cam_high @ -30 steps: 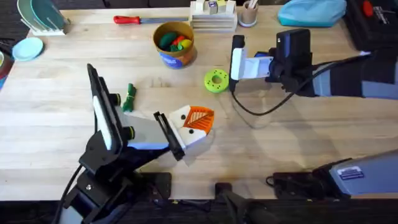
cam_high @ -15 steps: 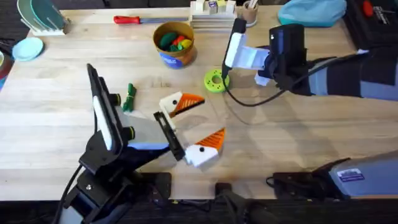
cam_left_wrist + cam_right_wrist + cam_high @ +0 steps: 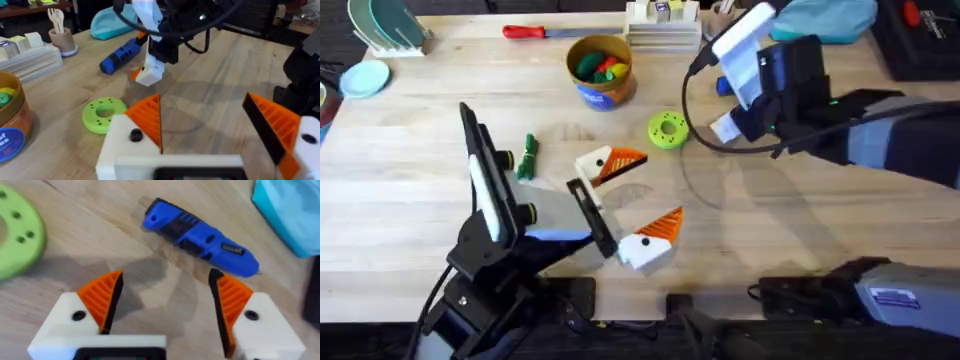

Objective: Pick up the gripper from the table and insert it into the empty holder that is missing its gripper. Then pick up a screw, insert it into the mounting hole, and use the screwdriver to tighten it. Finally, clean up the table by picking up the vegetable and placing it into the bucket.

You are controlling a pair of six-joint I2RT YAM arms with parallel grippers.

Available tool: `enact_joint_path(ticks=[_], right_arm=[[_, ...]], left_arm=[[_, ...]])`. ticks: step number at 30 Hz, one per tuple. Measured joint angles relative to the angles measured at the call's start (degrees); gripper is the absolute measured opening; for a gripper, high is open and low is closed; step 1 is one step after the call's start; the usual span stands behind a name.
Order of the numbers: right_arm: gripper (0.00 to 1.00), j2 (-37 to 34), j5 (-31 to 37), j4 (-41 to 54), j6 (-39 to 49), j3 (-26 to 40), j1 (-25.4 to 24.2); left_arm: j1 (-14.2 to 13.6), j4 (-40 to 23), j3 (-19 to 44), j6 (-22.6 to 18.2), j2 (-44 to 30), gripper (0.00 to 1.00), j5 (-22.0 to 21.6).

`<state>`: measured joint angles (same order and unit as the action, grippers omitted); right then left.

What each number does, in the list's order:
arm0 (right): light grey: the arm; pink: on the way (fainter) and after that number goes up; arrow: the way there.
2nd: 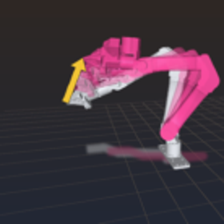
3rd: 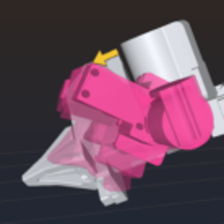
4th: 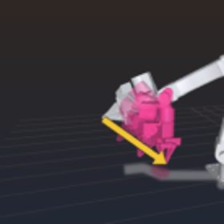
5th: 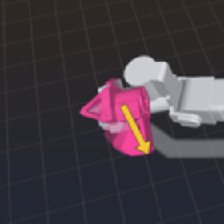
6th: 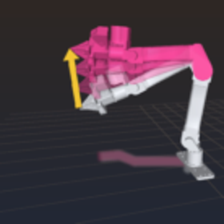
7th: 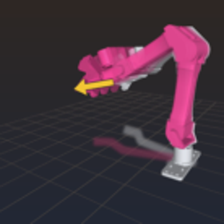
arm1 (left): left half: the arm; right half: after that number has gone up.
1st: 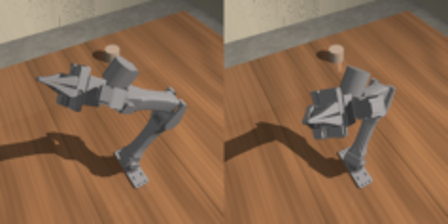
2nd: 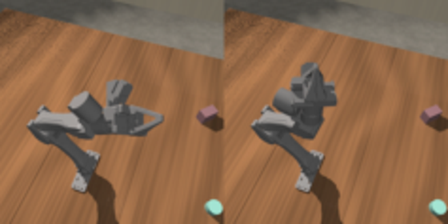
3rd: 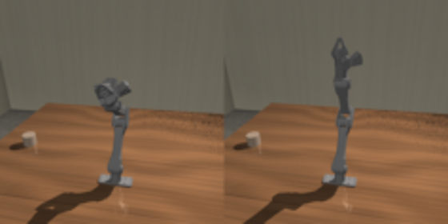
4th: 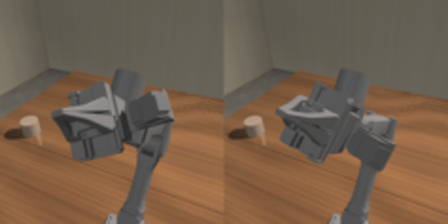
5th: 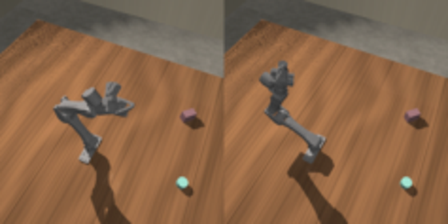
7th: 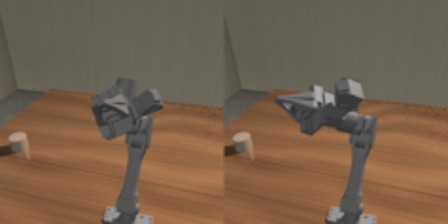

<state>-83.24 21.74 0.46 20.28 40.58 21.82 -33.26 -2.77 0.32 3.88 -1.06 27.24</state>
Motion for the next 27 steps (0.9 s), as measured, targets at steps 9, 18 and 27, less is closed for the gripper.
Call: enact_joint_path(ticks=[9, 18, 27], right_arm=[[0.992, 6.6, -5.0, 16.3, -14.9, 3.7, 0.0], [0.991, 7.1, -10.1, 27.0, -19.0, 14.2, 0.0], [0.991, 7.1, -14.5, 27.0, -20.1, 16.0, 0.0]], left_arm=[[0.0, 4.6, 0.3, 11.3, 0.0, 0.991, -8.6], [0.0, -22.9, 14.9, 15.0, -0.2, 0.991, -24.4], [0.0, -44.1, 33.8, 15.5, -11.6, 0.991, -40.9]])
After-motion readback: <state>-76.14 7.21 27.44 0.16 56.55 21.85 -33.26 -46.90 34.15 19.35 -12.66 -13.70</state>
